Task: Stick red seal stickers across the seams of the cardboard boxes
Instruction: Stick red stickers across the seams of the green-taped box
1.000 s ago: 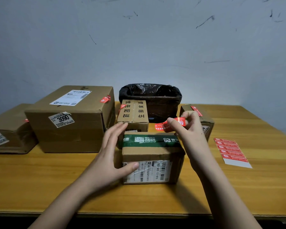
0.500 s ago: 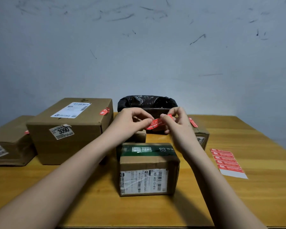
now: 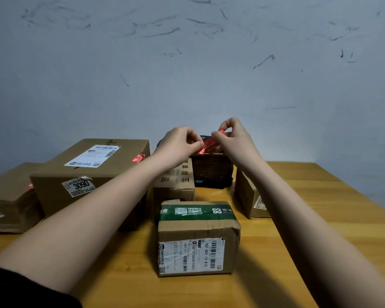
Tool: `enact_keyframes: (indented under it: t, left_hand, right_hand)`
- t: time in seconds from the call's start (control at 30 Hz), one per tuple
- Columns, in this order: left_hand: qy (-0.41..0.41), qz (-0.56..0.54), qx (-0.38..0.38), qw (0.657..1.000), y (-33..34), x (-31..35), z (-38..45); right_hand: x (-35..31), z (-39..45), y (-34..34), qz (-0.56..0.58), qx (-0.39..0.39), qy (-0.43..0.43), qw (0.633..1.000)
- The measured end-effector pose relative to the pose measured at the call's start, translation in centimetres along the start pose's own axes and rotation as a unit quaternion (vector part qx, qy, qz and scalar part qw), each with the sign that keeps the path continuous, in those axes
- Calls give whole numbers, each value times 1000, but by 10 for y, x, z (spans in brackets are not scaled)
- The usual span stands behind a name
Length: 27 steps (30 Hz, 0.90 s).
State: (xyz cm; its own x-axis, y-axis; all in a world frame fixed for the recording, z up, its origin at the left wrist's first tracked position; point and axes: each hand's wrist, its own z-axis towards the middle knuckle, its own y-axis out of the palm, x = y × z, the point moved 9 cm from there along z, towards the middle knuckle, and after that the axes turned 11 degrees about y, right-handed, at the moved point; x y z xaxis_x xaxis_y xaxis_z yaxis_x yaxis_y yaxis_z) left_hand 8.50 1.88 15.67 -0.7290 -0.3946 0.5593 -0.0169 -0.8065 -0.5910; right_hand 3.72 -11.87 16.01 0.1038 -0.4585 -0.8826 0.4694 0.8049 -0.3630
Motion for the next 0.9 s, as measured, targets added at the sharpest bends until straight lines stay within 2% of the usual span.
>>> enact_keyframes:
  t: [0.23, 0.4, 0.5, 0.7, 0.9]
  left_hand:
    - [-74, -134, -28, 988, 9, -20, 29]
    - [-57, -131, -96, 985, 19, -23, 52]
    - [-55, -130, -111, 984, 24, -27, 65]
    - [-63, -115, -105, 986, 31, -46, 93]
    - [-97, -103, -49, 989, 36, -76, 117]
  right_hand:
    - [-2, 45, 0, -15, -25, 22, 999]
    - [8, 78, 8, -20, -40, 61, 997]
    - [15, 94, 14, -33, -43, 86, 995]
    - [22, 117, 36, -71, -72, 63, 993]
    - [34, 135, 51, -65, -116, 76, 988]
